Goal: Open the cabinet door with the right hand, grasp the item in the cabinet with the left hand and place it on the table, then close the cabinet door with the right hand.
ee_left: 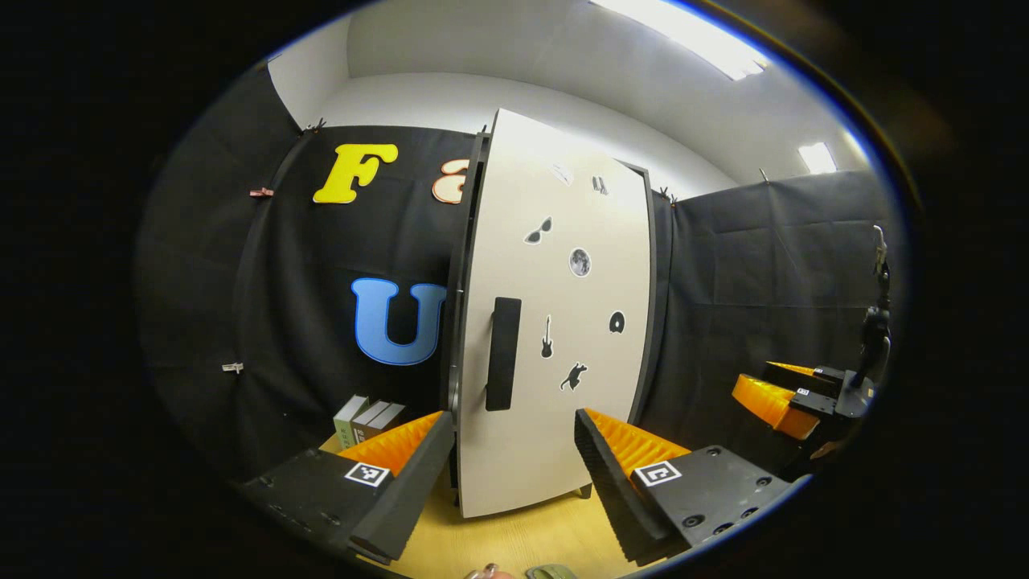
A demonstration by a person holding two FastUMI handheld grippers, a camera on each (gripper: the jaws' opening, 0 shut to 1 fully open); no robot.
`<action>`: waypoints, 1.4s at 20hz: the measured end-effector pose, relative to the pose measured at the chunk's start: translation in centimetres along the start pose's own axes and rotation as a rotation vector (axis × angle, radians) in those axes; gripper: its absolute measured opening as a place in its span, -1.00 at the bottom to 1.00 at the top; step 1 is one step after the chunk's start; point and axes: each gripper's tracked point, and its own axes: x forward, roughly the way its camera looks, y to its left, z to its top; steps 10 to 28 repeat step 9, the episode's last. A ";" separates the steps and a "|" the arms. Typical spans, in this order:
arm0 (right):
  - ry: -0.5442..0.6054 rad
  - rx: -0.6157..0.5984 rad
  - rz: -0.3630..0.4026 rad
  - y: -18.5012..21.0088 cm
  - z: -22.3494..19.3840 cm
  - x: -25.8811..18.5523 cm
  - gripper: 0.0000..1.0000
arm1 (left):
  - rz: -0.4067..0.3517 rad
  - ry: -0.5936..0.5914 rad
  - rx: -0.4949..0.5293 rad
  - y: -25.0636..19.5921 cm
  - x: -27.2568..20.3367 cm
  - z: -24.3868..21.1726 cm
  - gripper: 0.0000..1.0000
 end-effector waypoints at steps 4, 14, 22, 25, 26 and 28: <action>0.009 0.005 0.009 0.0 0.0 -0.2 0.94 | -0.002 0.000 0.019 -0.3 0.1 0.0 0.89; 0.017 -0.004 0.009 -0.2 0.1 -0.1 0.94 | -0.007 0.005 0.021 -0.3 0.1 -0.3 0.89; 0.017 -0.004 0.009 -0.2 0.1 -0.1 0.94 | -0.007 0.005 0.021 -0.3 0.1 -0.3 0.89; 0.017 -0.004 0.009 -0.2 0.1 -0.1 0.94 | -0.007 0.005 0.021 -0.3 0.1 -0.3 0.89; 0.017 -0.004 0.009 -0.2 0.1 -0.1 0.94 | -0.007 0.005 0.021 -0.3 0.1 -0.3 0.89; 0.017 -0.004 0.009 -0.2 0.1 -0.1 0.94 | -0.007 0.005 0.021 -0.3 0.1 -0.3 0.89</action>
